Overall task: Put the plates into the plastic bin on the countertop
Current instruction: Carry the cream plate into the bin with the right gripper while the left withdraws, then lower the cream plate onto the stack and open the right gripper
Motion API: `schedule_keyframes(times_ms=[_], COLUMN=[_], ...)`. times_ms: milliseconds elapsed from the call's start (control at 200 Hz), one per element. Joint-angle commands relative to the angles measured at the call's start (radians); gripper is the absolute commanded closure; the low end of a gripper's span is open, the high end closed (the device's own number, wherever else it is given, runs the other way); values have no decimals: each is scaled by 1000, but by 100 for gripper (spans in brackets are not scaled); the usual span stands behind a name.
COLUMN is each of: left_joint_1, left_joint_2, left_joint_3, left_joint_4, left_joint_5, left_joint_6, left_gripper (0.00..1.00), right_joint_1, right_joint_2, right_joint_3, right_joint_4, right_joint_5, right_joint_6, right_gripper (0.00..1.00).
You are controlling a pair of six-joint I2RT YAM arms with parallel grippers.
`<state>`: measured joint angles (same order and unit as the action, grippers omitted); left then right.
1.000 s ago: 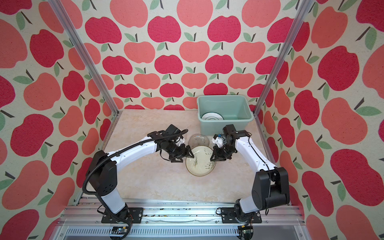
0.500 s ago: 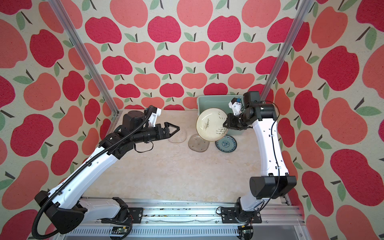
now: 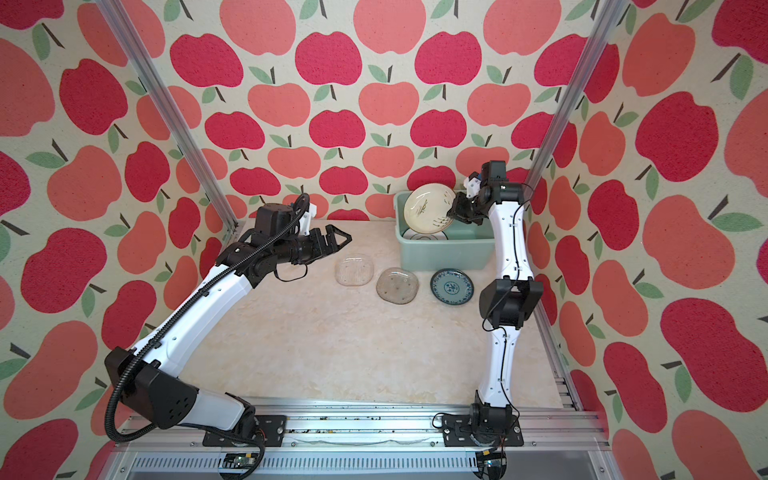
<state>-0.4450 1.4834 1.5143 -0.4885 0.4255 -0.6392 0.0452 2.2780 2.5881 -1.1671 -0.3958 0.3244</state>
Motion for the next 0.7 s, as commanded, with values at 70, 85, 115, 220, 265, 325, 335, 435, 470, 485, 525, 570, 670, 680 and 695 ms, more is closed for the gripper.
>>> schedule_keyframes(times_ms=[70,85,115,220,265,325,335,435,470,485,525,570,670,680,695], left_joint_1=[4,4,5,3,3,4,3,3,4,5,5,5,4,4,4], left_joint_2=[96,104,118,159,173,193,197,228,237,243,252,263,283,285,288], left_joint_3=[81,86,91,107,114,126,128,151,159,163,171,179,193,194,196], left_joint_4=[-22,-23,-27,-34,-41,-50,-52,-75,-85,-89,-96,-102,-115,-117,-120], left_joint_5=[51,53,56,65,69,75,77,84,85,87,89,93,97,96,97], left_joint_6=[-14,-16,-16,-25,-26,-26,-25,-22,-21,-21,-20,-20,-22,-21,-20], left_gripper=[1,1,1,1,1,1,1,1,1,1,1,1,1,1,1], right_joint_1=[-7,-7,-7,-7,-7,-7,-8,-8,-7,-7,-7,-8,-7,-7,-7], right_joint_2=[76,84,102,155,174,198,200,230,237,240,247,252,269,269,271], right_joint_3=[49,50,49,51,50,50,50,41,35,33,26,17,2,-1,-4], right_joint_4=[162,170,183,213,214,213,213,208,211,213,217,223,231,233,233], right_joint_5=[-63,-68,-73,-91,-93,-98,-99,-95,-96,-96,-97,-98,-99,-99,-98], right_joint_6=[38,38,38,26,18,4,1,-22,-27,-30,-35,-43,-56,-55,-58], right_gripper=[100,100,100,100,100,100,100,100,100,100,100,100,100,99,99])
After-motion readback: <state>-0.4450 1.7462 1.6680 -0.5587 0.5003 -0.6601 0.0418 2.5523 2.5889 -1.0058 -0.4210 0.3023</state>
